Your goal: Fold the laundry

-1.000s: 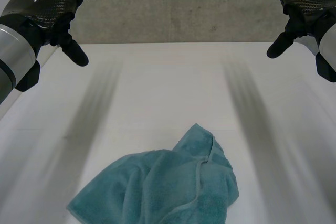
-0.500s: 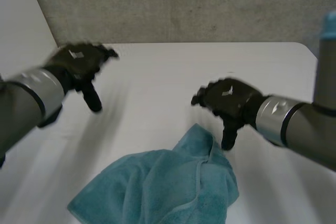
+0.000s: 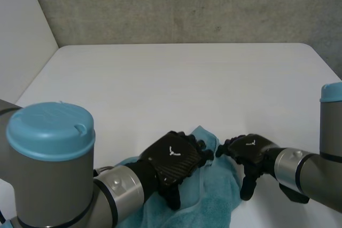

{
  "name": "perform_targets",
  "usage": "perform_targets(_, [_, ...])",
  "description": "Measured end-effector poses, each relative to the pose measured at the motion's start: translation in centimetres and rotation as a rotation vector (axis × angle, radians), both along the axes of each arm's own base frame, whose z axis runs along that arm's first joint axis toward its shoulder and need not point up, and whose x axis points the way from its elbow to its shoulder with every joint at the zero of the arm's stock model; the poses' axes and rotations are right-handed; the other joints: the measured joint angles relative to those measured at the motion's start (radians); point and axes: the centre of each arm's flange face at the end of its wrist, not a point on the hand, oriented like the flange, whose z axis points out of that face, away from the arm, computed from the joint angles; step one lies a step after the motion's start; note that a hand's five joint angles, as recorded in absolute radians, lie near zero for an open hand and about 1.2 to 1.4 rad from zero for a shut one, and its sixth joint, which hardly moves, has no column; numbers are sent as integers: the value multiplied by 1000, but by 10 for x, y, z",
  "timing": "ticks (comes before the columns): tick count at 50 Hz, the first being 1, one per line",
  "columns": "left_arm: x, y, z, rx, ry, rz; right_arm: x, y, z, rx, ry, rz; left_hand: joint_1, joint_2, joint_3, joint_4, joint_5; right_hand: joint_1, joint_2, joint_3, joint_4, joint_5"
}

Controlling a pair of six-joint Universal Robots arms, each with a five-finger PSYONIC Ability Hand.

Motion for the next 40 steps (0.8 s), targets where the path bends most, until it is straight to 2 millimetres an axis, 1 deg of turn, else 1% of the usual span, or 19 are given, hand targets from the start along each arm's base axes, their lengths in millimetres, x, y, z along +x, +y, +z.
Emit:
perform_targets(3, [0, 1, -4, -4, -19, -8, -1, 4, -3, 21, -7, 6, 66, 63, 58, 61, 57, 0, 0, 0, 0, -3])
perform_targets(6, [0, 0, -10, -18, -47, -18, -1, 8, -6, 39, -15, 14, 353, 337, 338, 339, 329, 0, 0, 0, 0, -4])
perform_targets(10, [-1, -1, -15, -22, -64, -23, 0, 8, -8, 31, -24, 12, 505, 535, 527, 528, 516, 33, 30, 31, 29, 34])
perform_targets(15, [-1, -3, -21, -16, -80, -26, 3, 2, -7, -7, -54, -5, 807, 831, 828, 834, 823, 388, 406, 402, 396, 379])
perform_targets(16, [-2, -4, -21, -20, -78, -24, 5, -3, -5, -34, -74, -17, 810, 876, 869, 878, 846, 666, 775, 754, 752, 724])
perform_targets(20, [-5, -11, -16, -51, -54, -9, 9, -17, 7, -109, -114, -44, 810, 885, 879, 885, 846, 711, 879, 868, 871, 823])
perform_targets(23, [-9, -21, -6, -97, -23, 18, 12, -32, 23, -195, -146, -74, 810, 886, 880, 888, 846, 711, 889, 890, 897, 833])
perform_targets(24, [-11, -36, 10, -168, 20, 77, 15, -43, 38, -263, -166, -97, 810, 888, 884, 888, 845, 711, 889, 890, 897, 833])
perform_targets(26, [-11, -43, 17, -198, 37, 105, 17, -50, 48, -306, -179, -110, 810, 888, 884, 888, 845, 711, 889, 890, 897, 833])
perform_targets(28, [-6, -72, 55, -337, 121, 249, 27, -69, 87, -459, -240, -151, 810, 888, 884, 888, 845, 711, 889, 890, 897, 833])
perform_targets(29, [-6, -72, 55, -337, 121, 249, 27, -69, 87, -459, -240, -151, 810, 888, 884, 888, 845, 711, 889, 890, 897, 833])
perform_targets(30, [0, -86, 82, -419, 182, 339, 33, -77, 111, -549, -292, -170, 810, 888, 884, 888, 845, 711, 889, 890, 897, 833])
perform_targets(31, [3, -91, 94, -453, 209, 379, 37, -81, 125, -599, -326, -179, 810, 888, 884, 888, 845, 711, 889, 890, 897, 833])
perform_targets(32, [3, -91, 94, -453, 209, 379, 37, -81, 125, -599, -326, -179, 810, 888, 884, 888, 845, 711, 889, 890, 897, 833])
perform_targets(33, [10, -97, 115, -512, 260, 444, 45, -85, 153, -700, -411, -192, 810, 890, 885, 888, 845, 711, 889, 890, 897, 850])
perform_targets(34, [14, -97, 123, -532, 279, 466, 47, -86, 163, -736, -445, -194, 810, 890, 886, 888, 845, 711, 889, 890, 897, 851])
perform_targets(36, [20, -95, 130, -552, 298, 493, 51, -86, 177, -784, -497, -195, 810, 891, 887, 888, 845, 705, 881, 881, 888, 845])
perform_targets(39, [28, -89, 130, -556, 298, 510, 57, -83, 192, -834, -568, -185, 810, 891, 888, 888, 846, 546, 670, 672, 672, 684])
perform_targets(40, [31, -85, 123, -544, 281, 511, 59, -82, 193, -835, -578, -181, 810, 892, 888, 888, 845, 267, 361, 373, 391, 415])
